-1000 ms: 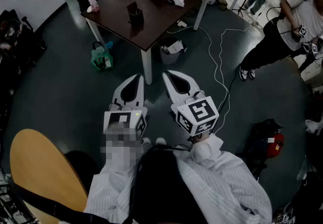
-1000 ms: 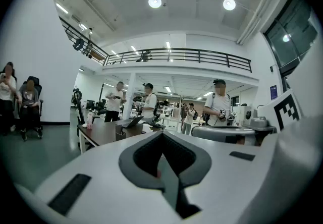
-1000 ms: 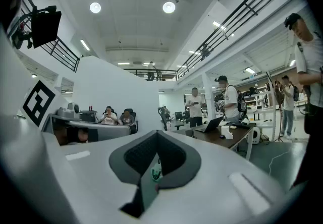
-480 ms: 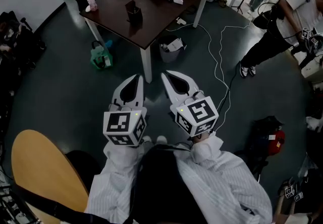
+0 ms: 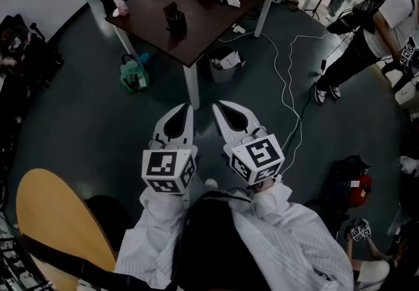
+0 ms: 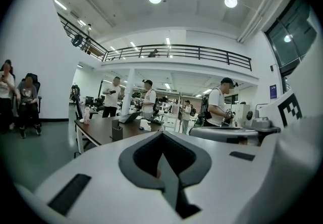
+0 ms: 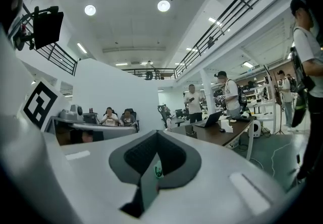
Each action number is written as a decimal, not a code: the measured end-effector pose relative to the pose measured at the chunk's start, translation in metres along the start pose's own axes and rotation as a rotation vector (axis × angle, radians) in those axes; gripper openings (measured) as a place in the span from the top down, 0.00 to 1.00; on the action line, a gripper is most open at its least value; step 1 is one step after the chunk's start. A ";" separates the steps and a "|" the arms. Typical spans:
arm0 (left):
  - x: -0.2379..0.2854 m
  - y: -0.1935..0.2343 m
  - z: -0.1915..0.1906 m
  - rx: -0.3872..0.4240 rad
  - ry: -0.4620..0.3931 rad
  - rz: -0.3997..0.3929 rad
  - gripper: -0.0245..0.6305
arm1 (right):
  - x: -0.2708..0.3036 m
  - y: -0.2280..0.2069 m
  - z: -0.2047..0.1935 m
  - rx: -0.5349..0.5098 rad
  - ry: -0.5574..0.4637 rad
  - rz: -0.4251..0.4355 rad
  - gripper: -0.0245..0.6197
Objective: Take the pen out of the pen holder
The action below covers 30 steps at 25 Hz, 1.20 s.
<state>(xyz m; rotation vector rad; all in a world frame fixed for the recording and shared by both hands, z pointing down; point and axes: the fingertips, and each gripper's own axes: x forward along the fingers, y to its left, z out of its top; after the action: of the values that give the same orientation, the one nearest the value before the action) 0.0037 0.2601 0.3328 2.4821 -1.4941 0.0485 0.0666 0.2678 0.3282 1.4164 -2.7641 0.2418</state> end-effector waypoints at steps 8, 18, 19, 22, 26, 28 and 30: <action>0.051 0.039 -0.005 0.010 0.028 0.023 0.96 | 0.059 -0.030 -0.018 0.040 0.034 0.025 0.96; 0.190 0.145 0.044 0.031 0.020 -0.024 0.96 | 0.224 -0.099 0.012 0.059 0.016 0.016 0.96; 0.202 0.155 0.048 0.032 0.023 -0.028 0.96 | 0.238 -0.105 0.015 0.063 0.017 0.011 0.96; 0.234 0.181 0.057 0.025 0.033 -0.035 0.96 | 0.275 -0.123 0.020 0.070 0.025 0.001 0.96; 0.269 0.208 0.058 0.013 0.052 -0.032 0.96 | 0.317 -0.144 0.018 0.083 0.055 0.005 0.96; 0.290 0.222 0.054 0.008 0.066 -0.024 0.96 | 0.339 -0.159 0.013 0.085 0.072 0.006 0.96; 0.312 0.234 0.048 -0.015 0.080 -0.013 0.96 | 0.362 -0.176 0.007 0.083 0.097 0.015 0.96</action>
<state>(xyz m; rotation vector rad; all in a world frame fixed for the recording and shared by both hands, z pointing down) -0.0574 -0.1255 0.3788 2.4476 -1.4413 0.1318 -0.0032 -0.1254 0.3776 1.3623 -2.7171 0.4190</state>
